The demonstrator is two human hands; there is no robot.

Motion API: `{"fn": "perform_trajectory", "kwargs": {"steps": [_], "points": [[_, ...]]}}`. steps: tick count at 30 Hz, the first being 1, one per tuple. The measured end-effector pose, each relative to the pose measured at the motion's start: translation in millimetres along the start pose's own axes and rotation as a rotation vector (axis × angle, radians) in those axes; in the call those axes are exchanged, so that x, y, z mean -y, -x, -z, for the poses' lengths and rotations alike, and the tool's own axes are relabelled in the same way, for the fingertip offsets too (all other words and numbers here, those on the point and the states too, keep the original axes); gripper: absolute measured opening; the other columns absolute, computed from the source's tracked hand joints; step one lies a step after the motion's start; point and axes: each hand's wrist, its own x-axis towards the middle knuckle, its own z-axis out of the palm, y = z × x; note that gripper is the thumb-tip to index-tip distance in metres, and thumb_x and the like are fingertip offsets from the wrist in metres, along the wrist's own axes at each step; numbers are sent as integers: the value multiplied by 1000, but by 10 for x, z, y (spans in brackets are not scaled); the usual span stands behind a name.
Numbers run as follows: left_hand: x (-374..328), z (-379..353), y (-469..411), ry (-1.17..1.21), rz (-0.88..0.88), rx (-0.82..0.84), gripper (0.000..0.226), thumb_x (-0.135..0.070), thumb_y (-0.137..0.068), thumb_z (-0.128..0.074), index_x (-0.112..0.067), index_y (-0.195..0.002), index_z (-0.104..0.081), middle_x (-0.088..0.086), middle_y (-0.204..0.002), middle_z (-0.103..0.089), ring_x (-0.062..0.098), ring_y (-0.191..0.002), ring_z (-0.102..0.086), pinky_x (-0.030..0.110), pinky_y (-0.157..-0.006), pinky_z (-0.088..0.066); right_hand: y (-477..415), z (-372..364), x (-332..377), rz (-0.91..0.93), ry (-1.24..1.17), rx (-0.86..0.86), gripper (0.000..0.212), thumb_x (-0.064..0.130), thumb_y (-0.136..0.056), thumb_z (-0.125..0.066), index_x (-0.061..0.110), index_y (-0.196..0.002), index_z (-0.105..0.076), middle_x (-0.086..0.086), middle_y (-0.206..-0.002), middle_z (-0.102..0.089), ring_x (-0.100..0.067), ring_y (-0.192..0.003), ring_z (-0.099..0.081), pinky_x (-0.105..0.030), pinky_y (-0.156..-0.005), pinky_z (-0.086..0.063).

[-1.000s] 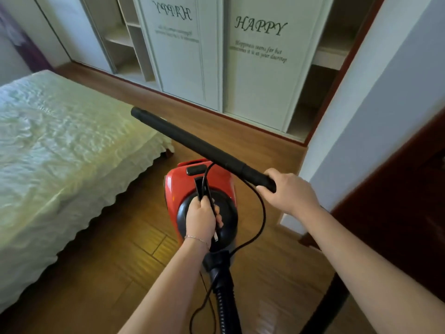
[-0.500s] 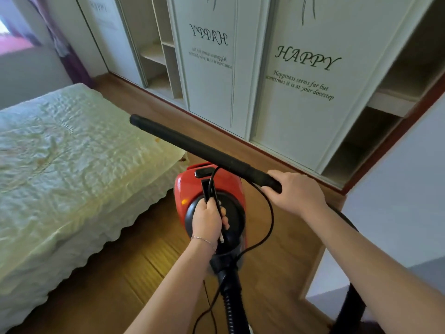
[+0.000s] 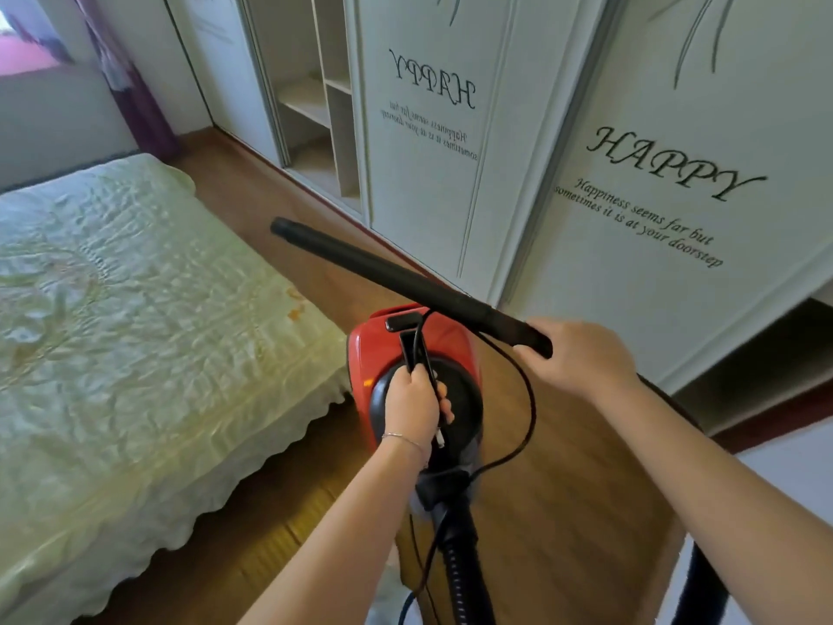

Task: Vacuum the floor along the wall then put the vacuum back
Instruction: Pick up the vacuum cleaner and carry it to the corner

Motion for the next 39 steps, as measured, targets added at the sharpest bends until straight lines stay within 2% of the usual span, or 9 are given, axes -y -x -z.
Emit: {"fn": "perform_trajectory", "kwargs": {"steps": [5, 10, 13, 15, 19, 23, 33, 36, 39], "points": [[-691, -246, -888, 58, 24, 36, 23, -14, -98, -32, -12, -80, -46, 2, -58, -45, 7, -33, -41, 19, -35, -38, -1149, 185, -69, -7, 31, 1, 24, 49, -89, -49, 33, -105, -60, 8, -68, -60, -13, -58, -56, -21, -47, -34], [-1240, -538, -1743, 38, -16, -5, 21, -15, -97, -33, -13, -81, -46, 1, -58, -45, 10, -39, -41, 23, -39, -39, -2196, 234, -196, 15, 16, -7, 24, 48, -89, -51, 30, -103, -59, 8, -67, -59, -13, -57, -56, -23, -49, -45], [-1481, -733, -2266, 49, -20, -26, 19, -16, -97, -33, -13, -83, -46, 1, -59, -45, 10, -37, -41, 21, -38, -39, -2832, 191, -302, 32, 6, -3, 22, 46, -89, -51, 30, -102, -58, 7, -67, -57, -14, -57, -55, -22, -47, -38], [-1641, -869, -2633, 58, -14, -53, 21, -17, -97, -33, -14, -82, -47, 1, -59, -45, 10, -38, -41, 21, -39, -39, -3291, 144, -398, 57, -4, 6, 21, 46, -90, -50, 29, -101, -58, 6, -67, -57, -14, -58, -55, -22, -46, -35], [-2018, -1148, -3342, 68, -34, -146, 19, -16, -97, -33, -13, -84, -47, 0, -60, -46, 8, -37, -42, 21, -39, -40, -4271, 78, -605, 138, -45, 27, 22, 46, -90, -50, 30, -102, -59, 5, -72, -62, -17, -62, -59, -23, -50, -43], [-2433, -1332, -3928, 79, -77, -235, 20, -16, -97, -32, -12, -84, -47, 1, -59, -46, 12, -42, -42, 19, -35, -38, -5152, 50, -655, 208, -111, 26, 22, 47, -88, -51, 29, -96, -59, 6, -65, -58, -17, -58, -57, -26, -52, -44], [-3322, -1120, -5181, 247, -93, -397, 25, -15, -97, -33, -12, -78, -49, 0, -56, -47, 7, -32, -43, 18, -31, -35, -6956, -75, -110, 403, -215, 59, 21, 43, -88, -54, 25, -95, -60, 3, -64, -57, -18, -58, -57, -27, -51, -46], [-3595, -905, -5656, 257, -121, -461, 21, -13, -96, -33, -11, -81, -49, 1, -58, -46, 9, -37, -42, 21, -35, -39, -7542, -219, 200, 455, -234, 77, 19, 42, -88, -55, 25, -94, -60, 6, -62, -54, -15, -56, -55, -23, -48, -38], [-3946, -626, -6192, 278, -126, -512, 20, -14, -96, -34, -11, -82, -48, 1, -59, -46, 11, -42, -41, 22, -37, -39, -8219, -340, 606, 513, -222, 103, 20, 42, -89, -55, 25, -96, -61, 5, -67, -58, -15, -58, -57, -24, -50, -44]]}}
